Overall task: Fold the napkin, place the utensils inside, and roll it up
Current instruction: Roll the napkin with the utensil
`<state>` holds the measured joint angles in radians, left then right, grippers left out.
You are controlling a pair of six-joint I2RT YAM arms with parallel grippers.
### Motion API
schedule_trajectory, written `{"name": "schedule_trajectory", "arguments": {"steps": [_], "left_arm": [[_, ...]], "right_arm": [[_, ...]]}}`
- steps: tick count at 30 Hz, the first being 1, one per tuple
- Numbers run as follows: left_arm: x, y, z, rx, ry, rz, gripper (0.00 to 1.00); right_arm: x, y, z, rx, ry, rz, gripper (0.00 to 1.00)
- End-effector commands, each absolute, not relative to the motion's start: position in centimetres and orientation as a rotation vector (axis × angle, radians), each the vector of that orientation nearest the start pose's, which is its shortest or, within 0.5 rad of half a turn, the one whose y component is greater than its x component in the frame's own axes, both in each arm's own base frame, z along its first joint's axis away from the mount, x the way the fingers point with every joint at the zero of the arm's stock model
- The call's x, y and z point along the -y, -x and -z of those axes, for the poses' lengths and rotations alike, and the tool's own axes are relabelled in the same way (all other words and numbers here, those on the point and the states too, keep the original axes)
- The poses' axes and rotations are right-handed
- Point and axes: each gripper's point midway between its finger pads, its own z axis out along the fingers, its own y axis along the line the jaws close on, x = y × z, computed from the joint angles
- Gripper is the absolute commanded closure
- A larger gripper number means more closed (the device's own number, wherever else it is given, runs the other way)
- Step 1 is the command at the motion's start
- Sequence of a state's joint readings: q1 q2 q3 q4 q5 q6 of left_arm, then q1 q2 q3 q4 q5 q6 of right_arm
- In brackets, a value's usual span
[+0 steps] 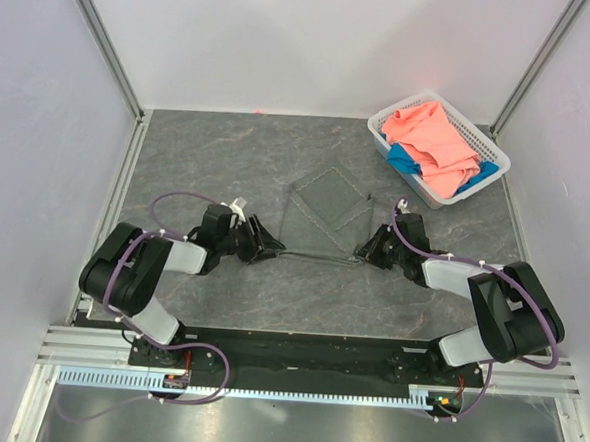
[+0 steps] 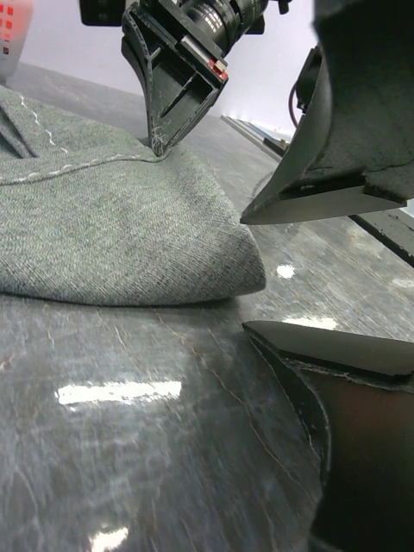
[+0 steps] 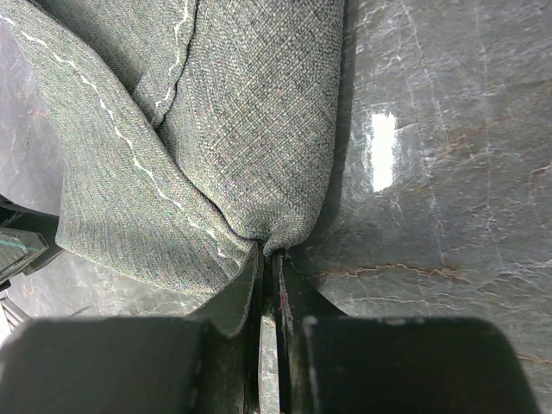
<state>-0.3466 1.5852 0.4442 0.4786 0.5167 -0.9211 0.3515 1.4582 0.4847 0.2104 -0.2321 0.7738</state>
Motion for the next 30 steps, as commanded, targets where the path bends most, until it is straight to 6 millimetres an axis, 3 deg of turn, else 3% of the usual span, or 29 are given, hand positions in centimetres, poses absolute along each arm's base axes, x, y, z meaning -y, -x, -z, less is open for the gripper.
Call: {"name": "schedule_trajectory", "arguments": {"steps": [1, 10, 16, 20, 23, 24, 25, 26, 30], "left_arm": [[22.9, -27.6, -2.3, -2.419, 0.412, 1.225, 0.44], [23.3, -27.9, -0.9, -2.448, 0.44, 1.199, 0.52], [23.4, -27.8, -0.6, -2.459, 0.449, 1.196, 0.65], [23.8, -28.2, -1.0, -2.454, 0.429, 1.219, 0.83], [24.2, -28.6, -1.7, -2.452, 0.411, 1.243, 0.9], [24.3, -28.6, -1.7, -2.461, 0.413, 1.248, 0.92], [24.6, -28.7, -2.2, -2.46, 0.397, 1.266, 0.97], [24.7, -28.6, -2.2, -2.478, 0.398, 1.27, 0.98], [25.1, -28.4, -3.0, -2.513, 0.373, 1.309, 0.98]], "right_arm": [[-17.9, -28.8, -1.9, -2.422, -0.384, -0.799, 1.0], [-18.0, -28.8, -2.2, -2.413, -0.372, -0.807, 1.0], [-17.8, -28.7, -2.2, -2.407, -0.367, -0.795, 1.0], [-17.2, -28.8, -2.2, -2.41, -0.353, -0.752, 0.99], [-16.5, -29.4, -3.2, -2.381, -0.315, -0.686, 0.88], [-16.2, -29.9, -4.2, -2.344, -0.302, -0.665, 0.74], [-16.0, -30.0, -4.6, -2.336, -0.263, -0.64, 0.66], [-15.8, -30.4, -5.3, -2.312, -0.238, -0.618, 0.51], [-15.3, -31.4, -9.1, -2.19, -0.062, -0.442, 0.3]]}}
